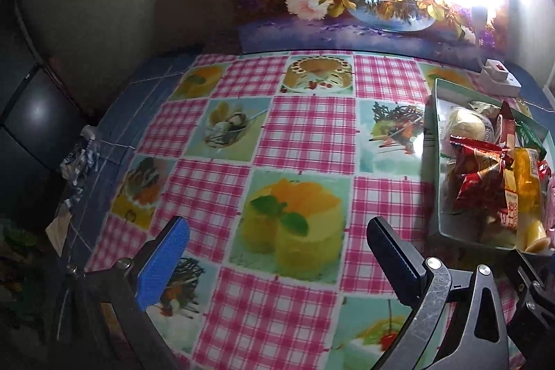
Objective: Organize snacks
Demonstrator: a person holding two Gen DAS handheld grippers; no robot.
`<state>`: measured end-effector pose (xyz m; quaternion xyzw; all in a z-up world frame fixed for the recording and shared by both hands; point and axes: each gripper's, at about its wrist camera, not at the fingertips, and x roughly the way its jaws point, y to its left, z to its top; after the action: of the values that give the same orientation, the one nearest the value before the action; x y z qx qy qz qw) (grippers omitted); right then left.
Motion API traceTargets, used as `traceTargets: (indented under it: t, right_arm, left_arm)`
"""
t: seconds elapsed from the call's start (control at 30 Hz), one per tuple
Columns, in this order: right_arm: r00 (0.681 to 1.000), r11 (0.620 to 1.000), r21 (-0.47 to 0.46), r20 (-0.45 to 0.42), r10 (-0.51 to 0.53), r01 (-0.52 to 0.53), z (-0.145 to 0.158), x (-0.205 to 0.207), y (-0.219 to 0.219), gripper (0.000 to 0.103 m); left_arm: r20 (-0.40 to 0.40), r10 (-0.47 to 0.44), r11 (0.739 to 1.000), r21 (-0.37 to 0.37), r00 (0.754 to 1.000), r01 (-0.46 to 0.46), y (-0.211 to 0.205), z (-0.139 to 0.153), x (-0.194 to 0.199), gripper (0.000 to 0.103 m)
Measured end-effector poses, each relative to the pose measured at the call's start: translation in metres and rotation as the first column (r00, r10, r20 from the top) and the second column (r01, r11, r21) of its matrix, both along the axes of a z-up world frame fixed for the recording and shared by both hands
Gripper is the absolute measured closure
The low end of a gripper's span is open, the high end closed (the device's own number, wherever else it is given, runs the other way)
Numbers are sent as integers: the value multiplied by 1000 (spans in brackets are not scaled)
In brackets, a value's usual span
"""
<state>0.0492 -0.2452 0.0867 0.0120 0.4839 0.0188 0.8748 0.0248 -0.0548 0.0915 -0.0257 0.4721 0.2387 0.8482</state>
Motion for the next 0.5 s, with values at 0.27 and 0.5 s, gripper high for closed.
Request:
traceTargets:
  t: [0.27, 0.5]
  right_arm:
    - [999, 1000, 2, 35, 16, -16, 6, -20, 0, 0]
    - [995, 1000, -6, 101, 18, -17, 21, -28, 3, 0]
  left_arm:
    - [44, -46, 998, 36, 998, 45, -9, 10, -22, 1]
    - [108, -44, 999, 15, 993, 42, -7, 22, -35, 1]
